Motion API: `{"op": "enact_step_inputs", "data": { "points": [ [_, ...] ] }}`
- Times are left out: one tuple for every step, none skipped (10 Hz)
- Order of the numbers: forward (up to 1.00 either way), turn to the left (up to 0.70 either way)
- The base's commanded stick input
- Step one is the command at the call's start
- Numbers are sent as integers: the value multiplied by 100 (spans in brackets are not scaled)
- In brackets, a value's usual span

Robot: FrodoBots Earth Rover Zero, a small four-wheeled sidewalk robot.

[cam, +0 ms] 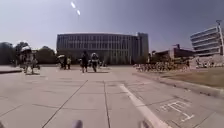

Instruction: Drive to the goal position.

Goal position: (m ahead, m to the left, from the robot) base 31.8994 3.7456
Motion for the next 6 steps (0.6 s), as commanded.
{"op": "enact_step_inputs", "data": {
  "points": [
    [70, 0],
    [70, 0],
    [70, 0],
    [70, 0],
    [70, 1],
    [70, 2]
  ]
}}
